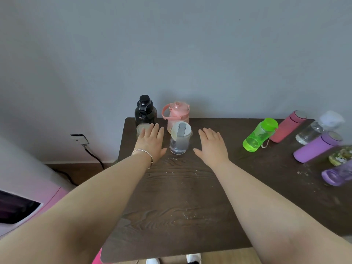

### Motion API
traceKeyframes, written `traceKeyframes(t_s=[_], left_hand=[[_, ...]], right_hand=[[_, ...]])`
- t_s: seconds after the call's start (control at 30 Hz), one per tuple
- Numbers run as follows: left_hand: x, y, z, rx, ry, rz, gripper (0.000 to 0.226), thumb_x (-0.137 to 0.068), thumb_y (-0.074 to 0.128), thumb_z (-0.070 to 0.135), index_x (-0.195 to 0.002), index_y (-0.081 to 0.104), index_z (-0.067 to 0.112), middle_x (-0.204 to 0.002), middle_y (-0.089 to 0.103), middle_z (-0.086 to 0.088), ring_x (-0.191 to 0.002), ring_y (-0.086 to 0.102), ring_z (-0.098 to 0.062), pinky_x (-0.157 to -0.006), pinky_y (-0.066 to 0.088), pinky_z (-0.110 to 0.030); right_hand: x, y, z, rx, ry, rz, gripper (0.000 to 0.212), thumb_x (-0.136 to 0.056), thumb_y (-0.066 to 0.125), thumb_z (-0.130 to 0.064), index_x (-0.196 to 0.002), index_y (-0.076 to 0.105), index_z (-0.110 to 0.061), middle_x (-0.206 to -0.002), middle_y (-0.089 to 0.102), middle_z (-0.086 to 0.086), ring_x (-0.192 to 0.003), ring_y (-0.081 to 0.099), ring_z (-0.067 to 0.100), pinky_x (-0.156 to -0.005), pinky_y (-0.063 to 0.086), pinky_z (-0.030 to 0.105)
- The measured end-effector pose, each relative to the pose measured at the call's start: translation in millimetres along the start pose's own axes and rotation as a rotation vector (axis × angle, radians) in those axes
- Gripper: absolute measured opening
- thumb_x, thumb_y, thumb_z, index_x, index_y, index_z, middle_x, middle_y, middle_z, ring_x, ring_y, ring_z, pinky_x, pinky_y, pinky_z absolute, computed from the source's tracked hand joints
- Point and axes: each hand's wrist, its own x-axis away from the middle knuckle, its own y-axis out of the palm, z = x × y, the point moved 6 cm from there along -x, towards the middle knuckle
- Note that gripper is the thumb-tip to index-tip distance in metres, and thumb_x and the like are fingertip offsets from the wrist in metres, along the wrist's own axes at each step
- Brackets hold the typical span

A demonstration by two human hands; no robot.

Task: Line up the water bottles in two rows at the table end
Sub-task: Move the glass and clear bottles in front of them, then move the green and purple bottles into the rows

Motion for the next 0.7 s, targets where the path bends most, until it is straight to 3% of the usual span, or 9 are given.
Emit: traceKeyframes(t_s=[0.4, 0.5, 0.7], left_hand=[[23.5, -27.7, 101.2, 0.061, -0.103, 0.034, 0.083, -0.091, 0.048, 0.057, -0.153, 0.011, 0.016, -0.16, 0.019, -0.01, -0.148, 0.014, -0.031, -0.118, 0.019, -0.05], [30.7, -28.7, 149.4, 0.026, -0.135, 0.027, 0.08, -0.09, 0.049, 0.056, -0.15, 0.02, 0.013, -0.157, 0.024, -0.011, -0.146, 0.019, -0.031, -0.116, 0.022, -0.048], [30.6, -33.3, 260.0, 0.052, -0.135, 0.02, 0.08, -0.093, 0.047, 0.055, -0.153, 0.013, 0.013, -0.161, 0.016, -0.01, -0.149, 0.011, -0.03, -0.119, 0.017, -0.048]], right_hand=[[72.4, -17.5, 100.6, -0.087, 0.105, 0.045, 0.074, -0.089, 0.064, -0.044, -0.152, 0.032, -0.02, -0.157, 0.032, 0.009, -0.146, 0.025, 0.029, -0.119, 0.021, 0.046], [98.9, -20.0, 151.9, -0.102, 0.14, 0.035, 0.075, -0.09, 0.062, -0.046, -0.152, 0.03, -0.021, -0.158, 0.03, 0.008, -0.146, 0.024, 0.028, -0.119, 0.021, 0.045], [150.0, -29.6, 254.3, -0.115, 0.169, 0.059, 0.076, -0.086, 0.068, -0.044, -0.149, 0.034, -0.018, -0.154, 0.036, 0.009, -0.143, 0.03, 0.03, -0.118, 0.023, 0.048]])
